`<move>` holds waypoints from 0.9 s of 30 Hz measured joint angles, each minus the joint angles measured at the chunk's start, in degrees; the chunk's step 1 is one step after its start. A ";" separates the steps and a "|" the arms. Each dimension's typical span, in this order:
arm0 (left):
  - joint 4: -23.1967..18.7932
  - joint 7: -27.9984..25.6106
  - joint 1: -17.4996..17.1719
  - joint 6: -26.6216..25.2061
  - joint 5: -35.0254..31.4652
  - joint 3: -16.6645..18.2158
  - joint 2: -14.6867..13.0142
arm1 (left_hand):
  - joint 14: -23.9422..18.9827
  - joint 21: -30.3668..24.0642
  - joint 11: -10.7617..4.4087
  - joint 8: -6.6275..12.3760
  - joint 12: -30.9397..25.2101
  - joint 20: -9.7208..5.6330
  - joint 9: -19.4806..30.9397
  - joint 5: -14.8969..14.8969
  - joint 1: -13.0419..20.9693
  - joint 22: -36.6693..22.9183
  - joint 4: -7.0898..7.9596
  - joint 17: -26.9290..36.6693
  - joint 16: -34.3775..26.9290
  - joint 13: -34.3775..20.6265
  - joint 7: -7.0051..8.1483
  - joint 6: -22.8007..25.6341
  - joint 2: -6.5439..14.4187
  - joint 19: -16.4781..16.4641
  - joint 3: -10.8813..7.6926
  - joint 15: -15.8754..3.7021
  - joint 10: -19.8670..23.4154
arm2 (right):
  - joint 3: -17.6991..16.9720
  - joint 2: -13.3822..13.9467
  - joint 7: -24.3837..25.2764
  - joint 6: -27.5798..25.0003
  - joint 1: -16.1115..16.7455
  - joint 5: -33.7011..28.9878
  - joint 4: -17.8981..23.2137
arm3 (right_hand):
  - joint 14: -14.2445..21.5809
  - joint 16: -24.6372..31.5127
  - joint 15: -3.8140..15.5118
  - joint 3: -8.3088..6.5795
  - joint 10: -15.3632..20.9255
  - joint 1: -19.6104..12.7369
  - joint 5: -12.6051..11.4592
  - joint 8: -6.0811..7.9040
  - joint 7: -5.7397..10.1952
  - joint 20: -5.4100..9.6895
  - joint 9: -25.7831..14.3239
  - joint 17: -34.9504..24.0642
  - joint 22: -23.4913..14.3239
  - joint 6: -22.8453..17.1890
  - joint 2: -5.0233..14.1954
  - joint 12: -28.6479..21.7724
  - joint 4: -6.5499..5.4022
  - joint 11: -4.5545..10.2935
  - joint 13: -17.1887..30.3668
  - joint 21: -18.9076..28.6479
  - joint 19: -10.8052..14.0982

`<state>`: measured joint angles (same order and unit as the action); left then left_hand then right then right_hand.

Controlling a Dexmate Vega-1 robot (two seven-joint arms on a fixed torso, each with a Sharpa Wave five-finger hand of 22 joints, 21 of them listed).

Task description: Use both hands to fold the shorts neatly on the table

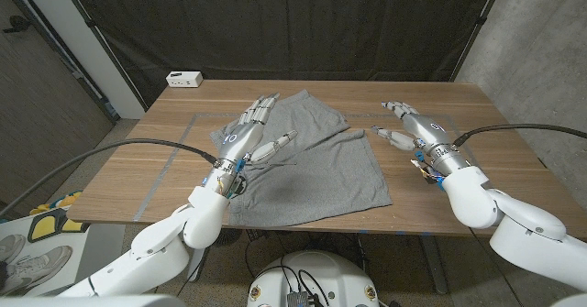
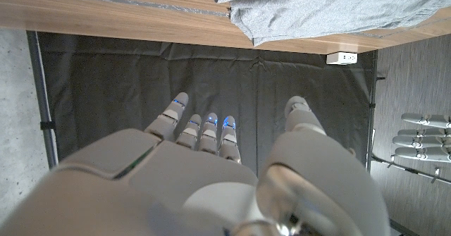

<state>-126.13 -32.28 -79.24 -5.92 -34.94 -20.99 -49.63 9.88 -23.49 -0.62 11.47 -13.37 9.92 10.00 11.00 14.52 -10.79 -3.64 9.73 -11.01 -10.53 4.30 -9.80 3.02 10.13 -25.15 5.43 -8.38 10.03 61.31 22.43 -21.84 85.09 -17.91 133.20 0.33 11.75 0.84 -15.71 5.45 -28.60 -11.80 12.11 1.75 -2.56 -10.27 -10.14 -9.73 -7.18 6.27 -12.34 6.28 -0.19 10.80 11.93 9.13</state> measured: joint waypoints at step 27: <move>-5.97 3.57 -8.69 -4.38 -6.89 2.13 -1.96 | 0.00 0.43 0.00 -0.25 0.28 0.00 0.00 0.00 0.45 -0.29 -0.88 0.28 0.21 0.00 -0.21 0.22 -1.06 0.00 0.88 0.00 -0.01 | -3.22 -2.20 -2.31 -4.88 10.51 -9.89 5.61 | 0.19 0.00 0.19 -0.16 0.50 -0.61 0.00 0.00 0.20 0.11 0.00 0.00 0.00 -0.20 0.00 0.00 0.56 0.50 -0.01 0.00 0.52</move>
<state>-132.10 -28.71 -87.93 -10.31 -41.83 -18.86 -51.58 9.88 -23.06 -0.62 11.22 -13.09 9.92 9.99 11.01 14.97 -11.08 -4.52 10.01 -10.80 -10.52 4.09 -9.58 1.95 10.13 -24.27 5.43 -8.39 6.81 59.11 20.12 -26.72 95.60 -27.81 138.81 0.52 11.75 1.02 -15.87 5.95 -29.21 -11.81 12.11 1.95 -2.45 -10.26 -10.15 -9.73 -7.38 6.27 -12.34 6.84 0.30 10.79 11.93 9.64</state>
